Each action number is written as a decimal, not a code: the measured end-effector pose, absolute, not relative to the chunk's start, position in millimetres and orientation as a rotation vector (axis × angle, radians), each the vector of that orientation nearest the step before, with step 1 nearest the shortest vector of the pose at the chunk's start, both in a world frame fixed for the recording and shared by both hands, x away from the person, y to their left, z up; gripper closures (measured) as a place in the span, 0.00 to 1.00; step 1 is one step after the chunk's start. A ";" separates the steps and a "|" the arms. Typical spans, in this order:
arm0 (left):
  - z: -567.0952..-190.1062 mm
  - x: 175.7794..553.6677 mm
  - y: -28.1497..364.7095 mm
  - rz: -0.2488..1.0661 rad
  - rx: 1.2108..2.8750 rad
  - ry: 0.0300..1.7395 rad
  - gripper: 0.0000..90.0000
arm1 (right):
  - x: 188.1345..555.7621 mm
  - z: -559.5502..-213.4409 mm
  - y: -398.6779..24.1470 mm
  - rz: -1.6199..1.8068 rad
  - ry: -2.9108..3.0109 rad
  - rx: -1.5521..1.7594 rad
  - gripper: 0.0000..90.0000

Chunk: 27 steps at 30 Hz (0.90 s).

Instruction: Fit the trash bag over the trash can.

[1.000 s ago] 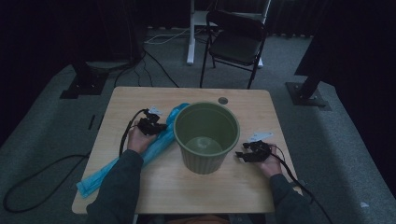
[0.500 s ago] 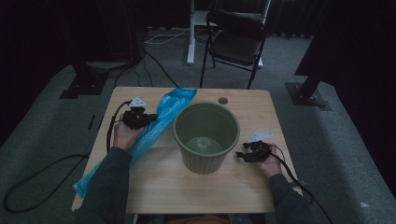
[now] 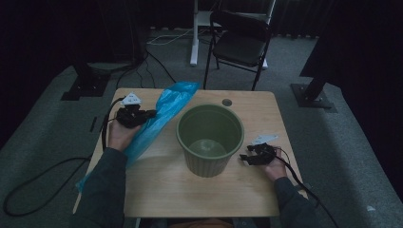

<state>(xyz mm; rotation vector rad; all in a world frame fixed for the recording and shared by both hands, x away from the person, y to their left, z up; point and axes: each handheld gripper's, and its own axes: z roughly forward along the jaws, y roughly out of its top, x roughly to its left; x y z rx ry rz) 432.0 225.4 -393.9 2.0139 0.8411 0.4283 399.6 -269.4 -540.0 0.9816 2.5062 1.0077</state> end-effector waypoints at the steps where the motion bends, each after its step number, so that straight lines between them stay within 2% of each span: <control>1: -392.1 430.8 226.0 0.427 2.014 0.834 1.00 | 399.6 -540.0 -269.4 1.008 2.506 0.981 0.46; 16: -362.3 408.9 229.3 0.334 1.972 0.658 0.99 | 399.9 -539.7 -269.7 1.007 2.508 0.978 0.47; 22: -353.0 399.4 222.3 0.292 1.973 0.565 0.99 | 400.7 -538.7 -270.6 0.997 2.498 0.993 0.55; 27: -346.7 391.6 212.9 0.281 2.007 0.498 0.99 | 401.9 -538.5 -270.6 0.996 2.495 0.995 0.57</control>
